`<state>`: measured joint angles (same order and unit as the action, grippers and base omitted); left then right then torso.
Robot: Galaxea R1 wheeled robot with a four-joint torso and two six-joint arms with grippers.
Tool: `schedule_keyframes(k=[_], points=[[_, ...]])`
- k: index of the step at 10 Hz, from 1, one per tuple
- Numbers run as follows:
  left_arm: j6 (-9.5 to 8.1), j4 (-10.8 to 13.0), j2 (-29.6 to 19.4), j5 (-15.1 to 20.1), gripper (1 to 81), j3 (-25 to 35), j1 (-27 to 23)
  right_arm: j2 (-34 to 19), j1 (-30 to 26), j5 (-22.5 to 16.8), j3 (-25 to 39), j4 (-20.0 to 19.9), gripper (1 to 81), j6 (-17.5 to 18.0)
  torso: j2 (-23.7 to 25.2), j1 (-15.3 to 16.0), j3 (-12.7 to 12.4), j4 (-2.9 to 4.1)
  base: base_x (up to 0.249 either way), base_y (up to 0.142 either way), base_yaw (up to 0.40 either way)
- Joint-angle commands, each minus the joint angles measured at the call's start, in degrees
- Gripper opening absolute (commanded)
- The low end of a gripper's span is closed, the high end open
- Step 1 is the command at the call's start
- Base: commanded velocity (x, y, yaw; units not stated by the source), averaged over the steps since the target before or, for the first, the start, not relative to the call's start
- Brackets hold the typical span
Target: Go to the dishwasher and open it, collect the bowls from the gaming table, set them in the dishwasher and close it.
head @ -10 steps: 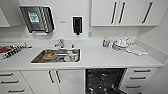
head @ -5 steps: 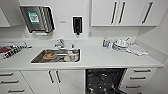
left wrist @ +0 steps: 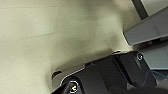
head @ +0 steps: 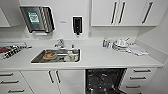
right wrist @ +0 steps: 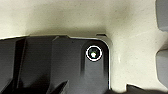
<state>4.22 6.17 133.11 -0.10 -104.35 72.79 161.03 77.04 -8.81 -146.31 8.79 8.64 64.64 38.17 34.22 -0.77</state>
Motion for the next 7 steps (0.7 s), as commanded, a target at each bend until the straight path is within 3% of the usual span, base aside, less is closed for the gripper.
schedule_keyframes(k=[1,7], points=[[-0.35,-1.5,12.2,0.9,81.1,-16.7,5.0,-0.2,2.2,5.7,-0.4,0.3,81.1,-4.2,0.0,0.0,0.0,0.00,0.000,0.000,0.000],[-0.35,-4.7,26.0,0.9,81.1,-37.0,8.6,4.6,7.1,7.2,-4.7,0.3,81.1,-4.6,0.0,0.0,0.0,0.00,0.000,0.000,0.000]])
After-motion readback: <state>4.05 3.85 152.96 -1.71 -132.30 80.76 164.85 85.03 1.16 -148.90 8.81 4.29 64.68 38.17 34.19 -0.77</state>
